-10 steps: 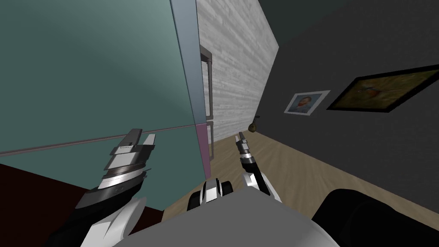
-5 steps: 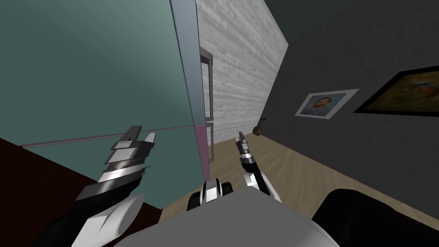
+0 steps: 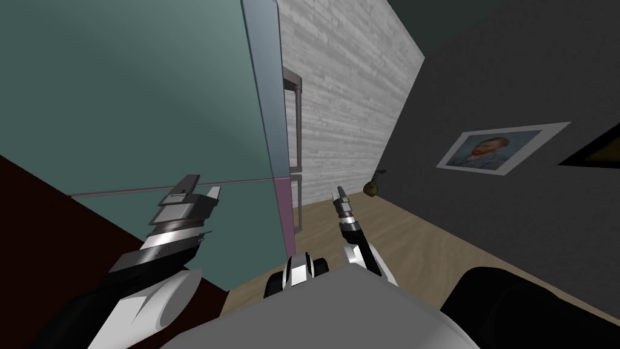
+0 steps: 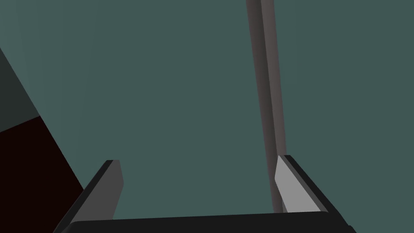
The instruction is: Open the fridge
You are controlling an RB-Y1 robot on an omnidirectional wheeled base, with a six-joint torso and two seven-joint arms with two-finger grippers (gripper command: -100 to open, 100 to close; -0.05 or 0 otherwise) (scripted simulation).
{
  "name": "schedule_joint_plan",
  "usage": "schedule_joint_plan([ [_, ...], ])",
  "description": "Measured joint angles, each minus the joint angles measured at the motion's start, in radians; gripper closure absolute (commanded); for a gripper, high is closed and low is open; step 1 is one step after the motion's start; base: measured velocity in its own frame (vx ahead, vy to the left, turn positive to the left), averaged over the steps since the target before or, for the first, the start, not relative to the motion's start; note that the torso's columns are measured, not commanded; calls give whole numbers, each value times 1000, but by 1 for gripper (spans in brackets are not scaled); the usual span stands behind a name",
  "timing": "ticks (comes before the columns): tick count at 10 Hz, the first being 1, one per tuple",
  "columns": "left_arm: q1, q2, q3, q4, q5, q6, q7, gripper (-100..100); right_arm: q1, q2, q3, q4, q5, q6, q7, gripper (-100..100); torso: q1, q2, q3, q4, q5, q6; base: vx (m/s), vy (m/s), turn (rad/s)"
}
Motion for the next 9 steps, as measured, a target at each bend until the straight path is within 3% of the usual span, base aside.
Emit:
schedule_joint_plan([
  [9,-79,4,57,-26,125,196,5,-100,0,0,0,0,0,0,0,0,-11,-5,-2,-5,-1,6,38,-87,129],
])
